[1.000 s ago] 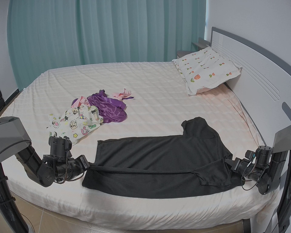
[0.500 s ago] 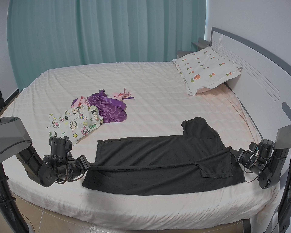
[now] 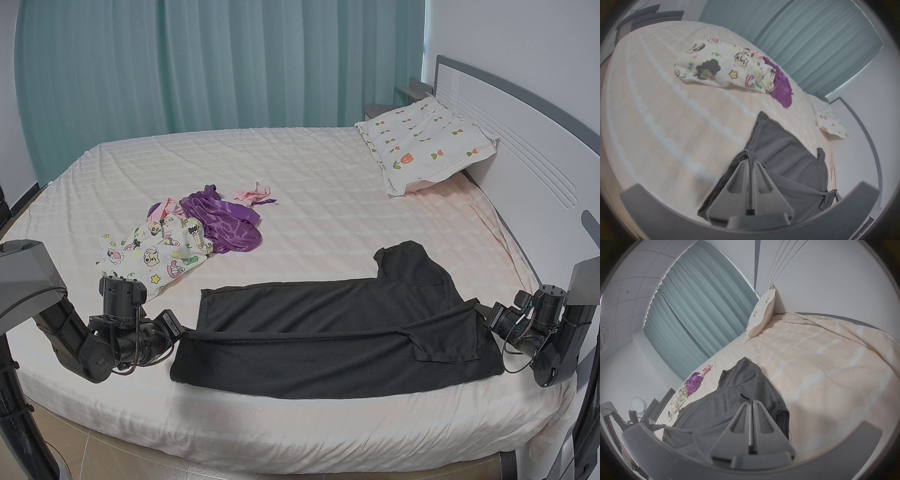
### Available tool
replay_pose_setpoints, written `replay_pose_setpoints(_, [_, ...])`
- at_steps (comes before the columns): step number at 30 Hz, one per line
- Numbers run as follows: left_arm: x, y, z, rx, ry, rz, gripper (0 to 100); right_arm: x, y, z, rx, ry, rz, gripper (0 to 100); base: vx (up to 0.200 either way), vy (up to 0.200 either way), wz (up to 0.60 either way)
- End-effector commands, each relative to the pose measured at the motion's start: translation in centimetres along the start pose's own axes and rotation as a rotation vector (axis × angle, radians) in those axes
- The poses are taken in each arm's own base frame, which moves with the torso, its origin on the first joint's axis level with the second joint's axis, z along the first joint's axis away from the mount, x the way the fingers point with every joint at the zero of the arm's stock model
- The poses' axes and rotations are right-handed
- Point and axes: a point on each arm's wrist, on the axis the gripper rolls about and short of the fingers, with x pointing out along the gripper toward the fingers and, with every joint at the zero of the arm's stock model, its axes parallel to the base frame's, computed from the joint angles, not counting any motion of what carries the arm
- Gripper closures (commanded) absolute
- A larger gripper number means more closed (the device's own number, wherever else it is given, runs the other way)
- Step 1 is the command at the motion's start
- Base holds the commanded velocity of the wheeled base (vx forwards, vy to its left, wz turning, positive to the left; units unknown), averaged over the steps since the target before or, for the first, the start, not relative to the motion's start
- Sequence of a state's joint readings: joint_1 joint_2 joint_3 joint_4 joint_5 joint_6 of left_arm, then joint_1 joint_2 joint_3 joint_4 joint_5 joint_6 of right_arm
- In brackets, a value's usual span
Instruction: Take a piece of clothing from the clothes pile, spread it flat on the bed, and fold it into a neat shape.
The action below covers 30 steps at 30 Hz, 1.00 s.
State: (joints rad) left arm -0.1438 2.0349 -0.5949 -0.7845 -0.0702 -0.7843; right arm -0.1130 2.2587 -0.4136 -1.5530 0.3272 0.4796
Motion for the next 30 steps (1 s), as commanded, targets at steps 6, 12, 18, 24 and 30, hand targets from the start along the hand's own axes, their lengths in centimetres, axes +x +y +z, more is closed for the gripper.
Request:
replay_pose_setpoints(6, [-1.8,0.4,-0.7,-0.012,-0.016,-0.023,100,-0.3,-0.1,0.2,0.051,-0.008,0.0,100,0.0,0.0,0.0])
replay_pose_setpoints(12, [-4.8,-0.1,-0.6,-0.008,-0.038,-0.066,100,-2.0,0.6,0.9,0.072,-0.002,0.042,100,0.0,0.0,0.0])
replay_pose_setpoints(18, [-5.7,0.2,-1.1,-0.007,-0.021,-0.066,100,-3.6,1.0,1.1,0.076,0.01,0.053,100,0.0,0.0,0.0])
replay_pose_setpoints(24, [-5.8,0.8,-1.9,-0.005,0.009,-0.043,100,-5.1,0.8,0.8,0.087,0.026,0.031,100,0.0,0.0,0.0])
replay_pose_setpoints(30, [-6.9,1.0,-2.8,0.008,0.03,-0.045,100,-7.8,0.7,0.9,0.109,0.056,0.06,100,0.0,0.0,0.0])
